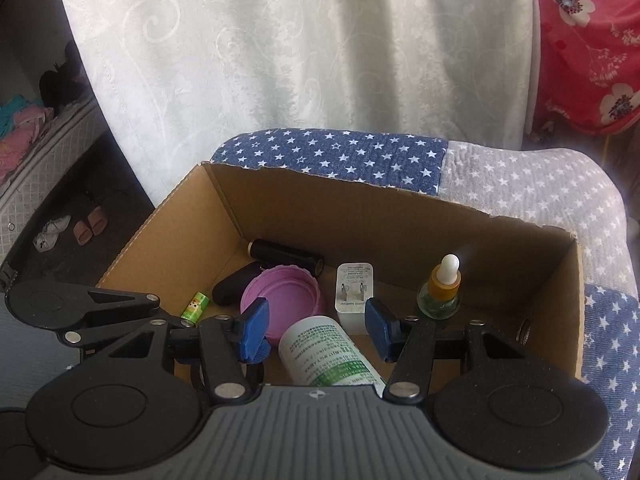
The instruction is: Organize rigid objects
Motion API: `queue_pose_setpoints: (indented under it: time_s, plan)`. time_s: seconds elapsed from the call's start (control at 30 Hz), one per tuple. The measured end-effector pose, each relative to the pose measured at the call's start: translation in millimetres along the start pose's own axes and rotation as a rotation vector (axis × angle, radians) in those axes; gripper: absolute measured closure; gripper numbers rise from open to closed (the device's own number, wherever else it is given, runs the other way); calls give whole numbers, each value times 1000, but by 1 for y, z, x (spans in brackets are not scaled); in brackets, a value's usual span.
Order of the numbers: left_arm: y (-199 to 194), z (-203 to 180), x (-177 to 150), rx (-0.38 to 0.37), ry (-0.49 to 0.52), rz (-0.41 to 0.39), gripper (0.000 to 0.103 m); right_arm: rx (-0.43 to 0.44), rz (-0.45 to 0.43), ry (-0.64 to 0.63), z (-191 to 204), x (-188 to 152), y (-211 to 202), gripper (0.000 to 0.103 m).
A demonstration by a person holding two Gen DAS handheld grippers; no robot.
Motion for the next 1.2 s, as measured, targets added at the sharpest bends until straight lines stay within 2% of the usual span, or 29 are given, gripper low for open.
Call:
queue_pose_setpoints:
  time_s: [0.17, 0.3, 0.4, 0.47, 0.63, 0.8, 1.03, 1.2]
  plan:
    - [1, 6, 0, -6, -22, 7, 42, 0, -5, 12, -1, -3, -5, 47]
    - [-11, 11, 1, -15, -30, -21, 42, 12, -41, 42, -5, -4, -27, 47]
    - [-26, 16, -4, -27, -38, -47, 38, 46, -79, 87, -9, -6, -48, 46]
    - [-36, 18, -8, -32, -41, -67, 33, 60, -98, 100, -10, -9, -60, 42]
    - [-64, 24, -24, -48, -49, -131, 29, 22, -109, 92, -13, -15, -77, 35]
    - [-84, 30, -47, -48, -56, -197, 28, -36, -17, 61, -13, -22, -60, 29]
    - [-108, 50, -76, -35, -73, -296, 28, -225, 205, -85, -14, -28, -6, 16]
    - [-134, 71, -101, -2, -101, -383, 27, -317, 341, -186, -17, -30, 23, 16]
Point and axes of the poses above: each gripper's, at about its wrist camera, not at the fingertips, and y roughly the way its jaws point, z to its left, x to its top, the point moved 4 cm from there along y, roughly the way its jaws point, and after that the axes turned 11 degrees about x, right-handed, at the moved point
